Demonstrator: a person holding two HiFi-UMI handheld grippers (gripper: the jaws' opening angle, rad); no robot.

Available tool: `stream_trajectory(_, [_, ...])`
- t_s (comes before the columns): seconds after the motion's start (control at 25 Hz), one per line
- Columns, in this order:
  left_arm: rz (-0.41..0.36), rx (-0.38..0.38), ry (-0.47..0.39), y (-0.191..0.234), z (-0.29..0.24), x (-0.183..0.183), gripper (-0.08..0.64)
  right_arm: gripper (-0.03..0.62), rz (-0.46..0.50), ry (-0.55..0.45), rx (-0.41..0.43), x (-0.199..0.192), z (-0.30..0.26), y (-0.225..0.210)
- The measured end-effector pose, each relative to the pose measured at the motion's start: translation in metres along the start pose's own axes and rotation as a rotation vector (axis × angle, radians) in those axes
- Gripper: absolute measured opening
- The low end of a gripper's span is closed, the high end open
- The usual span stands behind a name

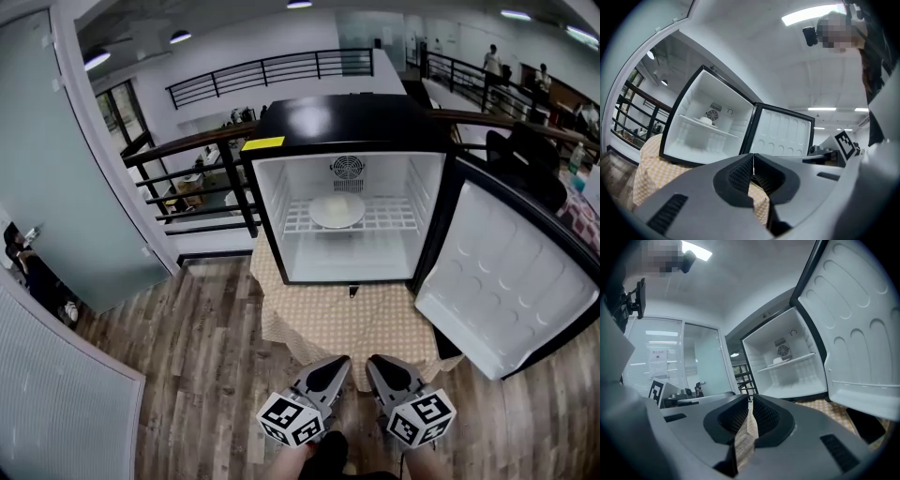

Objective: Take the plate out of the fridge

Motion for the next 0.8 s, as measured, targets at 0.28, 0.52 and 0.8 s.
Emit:
stream_trajectory(0.28, [-0.006, -0.034, 0.0, 0.028, -0.028, 0.019, 0.011, 0.051, -0.004, 0.006, -0.013, 0.02, -0.032, -0.021])
stream_trajectory(0.52, [-0.005, -0.052, -0.002, 0.056, -0.044, 0.035, 0.011, 0.051, -0.011, 0.006, -0.027, 0.038, -0.059, -0.034])
stream_trajectory(0.8, [-0.002, -0.077, 0.0, 0.083, -0.057, 0.045, 0.011, 0.051, -0.015, 0.008, -0.049, 0.051, -0.086, -0.046])
Point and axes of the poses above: the fingertips, and each gripper's own axes: z backward along the fingers, y to its left, x out of its top, the point moved 1 cm from there along z, backward along the fingers, and after that the axes turned 15 degrees about y, right-handed, at the moved point
